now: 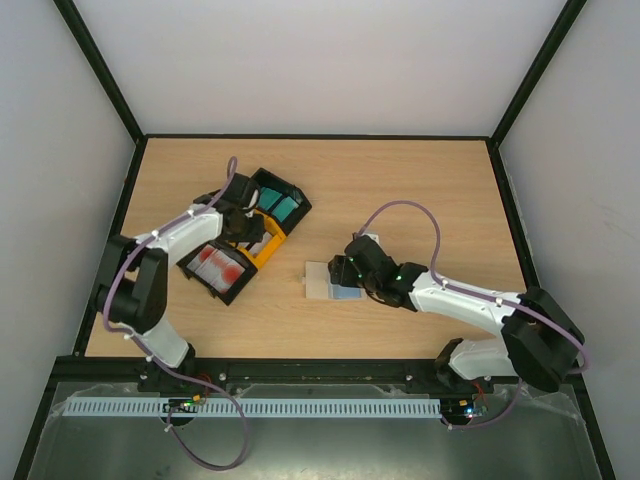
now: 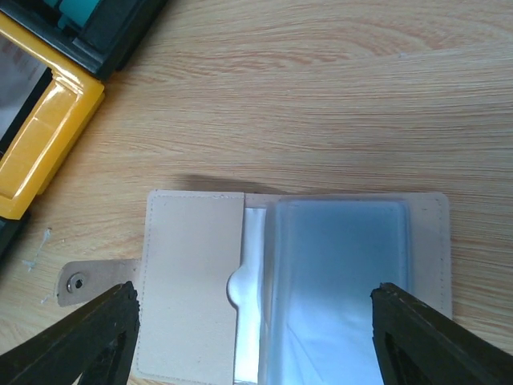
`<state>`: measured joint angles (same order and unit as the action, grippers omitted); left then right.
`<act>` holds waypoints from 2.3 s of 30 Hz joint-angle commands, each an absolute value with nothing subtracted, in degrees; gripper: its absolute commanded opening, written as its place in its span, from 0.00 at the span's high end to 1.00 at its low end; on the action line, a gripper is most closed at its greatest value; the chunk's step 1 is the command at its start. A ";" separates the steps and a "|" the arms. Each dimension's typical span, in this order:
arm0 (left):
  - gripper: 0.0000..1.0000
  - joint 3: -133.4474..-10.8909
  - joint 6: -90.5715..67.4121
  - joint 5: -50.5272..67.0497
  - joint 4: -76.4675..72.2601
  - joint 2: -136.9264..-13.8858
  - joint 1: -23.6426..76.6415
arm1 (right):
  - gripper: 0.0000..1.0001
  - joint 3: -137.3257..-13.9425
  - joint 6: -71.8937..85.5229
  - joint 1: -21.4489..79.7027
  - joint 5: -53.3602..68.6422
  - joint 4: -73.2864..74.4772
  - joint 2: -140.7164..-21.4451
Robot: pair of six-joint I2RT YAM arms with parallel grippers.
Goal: Put the credit cards into the card holder
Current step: Pick up the credit card from the storage box.
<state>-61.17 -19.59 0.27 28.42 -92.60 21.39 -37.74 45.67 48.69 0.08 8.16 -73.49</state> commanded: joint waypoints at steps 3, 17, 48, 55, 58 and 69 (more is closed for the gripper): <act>0.58 -68.05 -15.13 2.41 30.64 -99.28 17.96 | 0.25 -37.61 44.69 48.25 1.57 4.92 -75.50; 0.79 -72.87 -11.15 3.62 35.23 -108.95 18.02 | 0.35 -35.51 45.39 48.25 -0.27 -1.36 -78.26; 0.87 -67.77 -10.48 20.52 38.55 -100.84 19.23 | 0.36 -35.33 45.99 48.25 1.38 -3.49 -82.22; 0.81 -67.35 -9.58 20.15 38.20 -101.83 19.37 | 0.36 -35.66 45.79 48.25 1.79 -4.08 -83.41; 0.72 -67.66 -9.94 18.58 37.61 -102.88 19.57 | 0.36 -35.75 45.75 48.25 2.02 -4.21 -83.87; 0.61 -69.05 -9.75 15.07 36.98 -102.15 20.38 | 0.36 -36.21 45.62 48.24 2.55 -4.22 -84.73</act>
<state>-68.49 -10.22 17.37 35.53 -102.30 19.79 -36.03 45.63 48.40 2.98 -3.36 -84.12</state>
